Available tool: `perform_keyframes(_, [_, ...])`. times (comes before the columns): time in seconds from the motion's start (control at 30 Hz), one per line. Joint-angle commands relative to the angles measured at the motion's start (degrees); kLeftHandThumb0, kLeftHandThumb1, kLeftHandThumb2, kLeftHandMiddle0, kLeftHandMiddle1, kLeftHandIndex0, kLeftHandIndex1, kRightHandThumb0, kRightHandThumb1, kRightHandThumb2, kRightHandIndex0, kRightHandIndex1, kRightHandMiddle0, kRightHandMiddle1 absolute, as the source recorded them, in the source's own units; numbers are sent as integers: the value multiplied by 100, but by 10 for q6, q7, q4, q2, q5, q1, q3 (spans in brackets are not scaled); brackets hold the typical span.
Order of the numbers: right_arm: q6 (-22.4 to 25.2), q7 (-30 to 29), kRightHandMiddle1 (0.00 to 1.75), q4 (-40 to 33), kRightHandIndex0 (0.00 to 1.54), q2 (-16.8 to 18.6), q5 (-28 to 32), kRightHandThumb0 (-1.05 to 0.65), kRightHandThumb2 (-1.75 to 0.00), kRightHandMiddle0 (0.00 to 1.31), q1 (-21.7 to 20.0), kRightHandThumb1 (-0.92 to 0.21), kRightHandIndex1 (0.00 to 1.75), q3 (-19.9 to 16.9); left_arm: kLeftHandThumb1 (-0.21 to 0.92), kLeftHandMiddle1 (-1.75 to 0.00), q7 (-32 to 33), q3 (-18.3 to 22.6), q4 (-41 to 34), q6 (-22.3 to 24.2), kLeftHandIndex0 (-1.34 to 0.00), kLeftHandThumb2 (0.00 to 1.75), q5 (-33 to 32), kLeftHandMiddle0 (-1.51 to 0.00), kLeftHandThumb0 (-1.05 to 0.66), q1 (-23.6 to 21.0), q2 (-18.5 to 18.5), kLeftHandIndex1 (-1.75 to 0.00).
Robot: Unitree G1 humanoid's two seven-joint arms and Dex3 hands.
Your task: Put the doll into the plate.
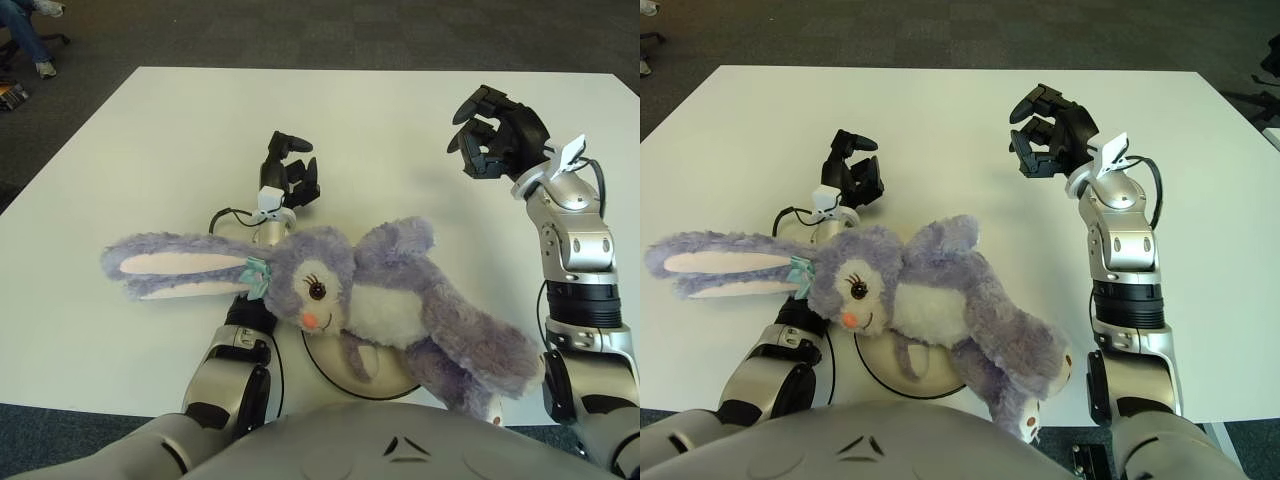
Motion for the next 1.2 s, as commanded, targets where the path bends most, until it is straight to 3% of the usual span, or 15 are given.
perform_keyframes(0.0, [-47,-10,174,16,50,39,27,-1,-131,48,4,-33,174,-20,67,-175,-6,8,15,-8,-35,86,-5,-109,-38,30,8,-175])
perform_keyframes(0.23, [-114,-27,174,53,50,98,50,-1,-132,49,15,-32,175,-39,66,-175,-7,11,16,-10,-36,88,-7,-111,-39,29,11,-175])
perform_keyframes(0.37, [-151,-27,175,90,53,112,51,-1,-137,52,18,-27,175,-43,64,-175,-6,12,18,-12,-37,90,-5,-111,-39,29,13,-175])
perform_keyframes(0.53, [-193,-25,163,152,79,121,46,-1,-155,61,18,-9,175,-50,63,-175,-4,14,20,-9,-37,92,-2,-110,-39,27,14,-175])
perform_keyframes(0.67, [-217,-26,164,196,87,127,45,-1,-166,67,19,1,175,-52,63,-175,-4,13,24,-11,-38,92,1,-110,-39,25,17,-175])
perform_keyframes(0.77, [-205,-23,165,215,90,130,60,-1,-172,71,20,6,175,-59,63,-175,-3,13,28,-14,-38,92,3,-109,-39,24,18,-175])
perform_keyframes(0.8, [-198,-22,168,217,100,131,65,-18,-157,67,19,-8,175,-60,63,-175,-4,13,29,-15,-37,92,3,-108,-39,24,19,-175])
perform_keyframes(0.9, [-170,-21,173,219,113,134,82,-37,-137,61,19,-26,175,-67,64,-175,-2,14,31,-18,-37,91,4,-106,-39,23,20,-175])
perform_keyframes(1.07, [-154,-28,174,229,120,132,88,-46,-132,61,20,-32,175,-76,64,-175,2,15,31,-18,-36,90,4,-103,-39,24,19,-175])
perform_keyframes(1.17, [-171,-39,175,263,122,129,81,-48,-132,62,13,-31,175,-86,65,-175,7,16,31,-16,-36,89,5,-102,-39,24,18,-175])
